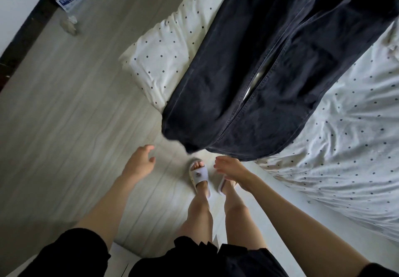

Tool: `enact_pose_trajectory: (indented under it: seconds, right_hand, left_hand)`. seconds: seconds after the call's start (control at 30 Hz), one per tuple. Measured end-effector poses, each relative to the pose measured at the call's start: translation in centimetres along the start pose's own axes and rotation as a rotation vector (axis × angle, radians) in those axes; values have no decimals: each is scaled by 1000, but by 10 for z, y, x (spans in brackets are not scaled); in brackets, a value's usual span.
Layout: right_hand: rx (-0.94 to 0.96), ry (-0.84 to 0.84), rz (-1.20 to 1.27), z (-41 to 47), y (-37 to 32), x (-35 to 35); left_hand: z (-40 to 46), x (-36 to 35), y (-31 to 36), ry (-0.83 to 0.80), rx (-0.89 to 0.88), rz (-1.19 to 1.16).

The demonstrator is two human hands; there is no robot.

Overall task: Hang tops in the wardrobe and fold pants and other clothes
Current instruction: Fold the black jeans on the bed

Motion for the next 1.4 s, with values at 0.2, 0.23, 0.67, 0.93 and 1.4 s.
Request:
enact_pose_trajectory:
  seconds: [0.2,0.23,0.67,0.93,1.4]
  right_hand:
    - [-45,203,168,1,9,62]
    - [-46,225,180,-1,12,76]
    - [43,285,365,-2,3,288]
    - [124,280,511,39,-66,376]
    - [156,329,648,-2,-88,419]
  left_hand:
    - [16,-40,98,94,-261,-48]
    - [18,-48,113,97,-292,-65]
    - [59,-154,295,255,-351,-95]
    - [101,-218,361,346,28,37]
    - [36,-190,364,613,139,-19]
Point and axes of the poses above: each hand's wrist, its own z-axis towards the middle knuckle, its own x-axis out of the back of the hand, y = z × x, the point moved 1 cm from there along z, towards the middle knuckle, and after that the axes turned 15 degrees about -x, right-handed, at the moved point
